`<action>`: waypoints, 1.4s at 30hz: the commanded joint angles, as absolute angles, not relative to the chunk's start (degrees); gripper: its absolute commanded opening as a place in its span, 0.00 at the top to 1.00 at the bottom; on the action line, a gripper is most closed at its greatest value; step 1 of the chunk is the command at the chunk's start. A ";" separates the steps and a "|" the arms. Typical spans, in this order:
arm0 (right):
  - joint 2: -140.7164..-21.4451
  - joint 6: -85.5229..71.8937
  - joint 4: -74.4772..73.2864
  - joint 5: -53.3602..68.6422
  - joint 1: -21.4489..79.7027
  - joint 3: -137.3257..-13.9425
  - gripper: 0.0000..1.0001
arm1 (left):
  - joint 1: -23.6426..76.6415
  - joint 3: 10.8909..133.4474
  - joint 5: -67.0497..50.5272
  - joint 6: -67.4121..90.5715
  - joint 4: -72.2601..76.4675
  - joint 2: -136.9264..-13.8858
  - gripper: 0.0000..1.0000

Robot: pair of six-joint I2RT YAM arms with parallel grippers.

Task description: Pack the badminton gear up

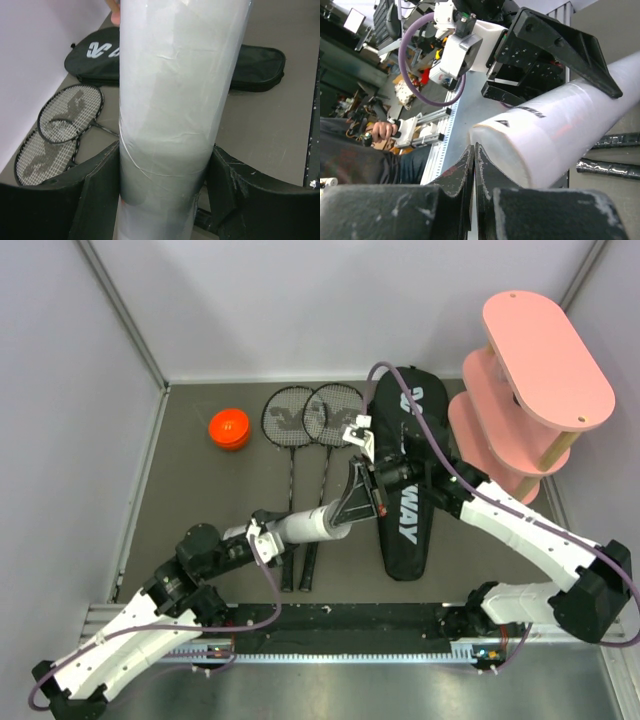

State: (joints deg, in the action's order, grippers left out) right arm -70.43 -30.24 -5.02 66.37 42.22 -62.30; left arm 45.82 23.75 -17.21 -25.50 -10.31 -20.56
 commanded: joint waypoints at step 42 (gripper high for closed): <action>-69.70 -24.62 -14.40 35.61 48.42 -71.36 0.60 | 46.23 26.46 -5.54 -25.49 -3.96 -23.03 1.00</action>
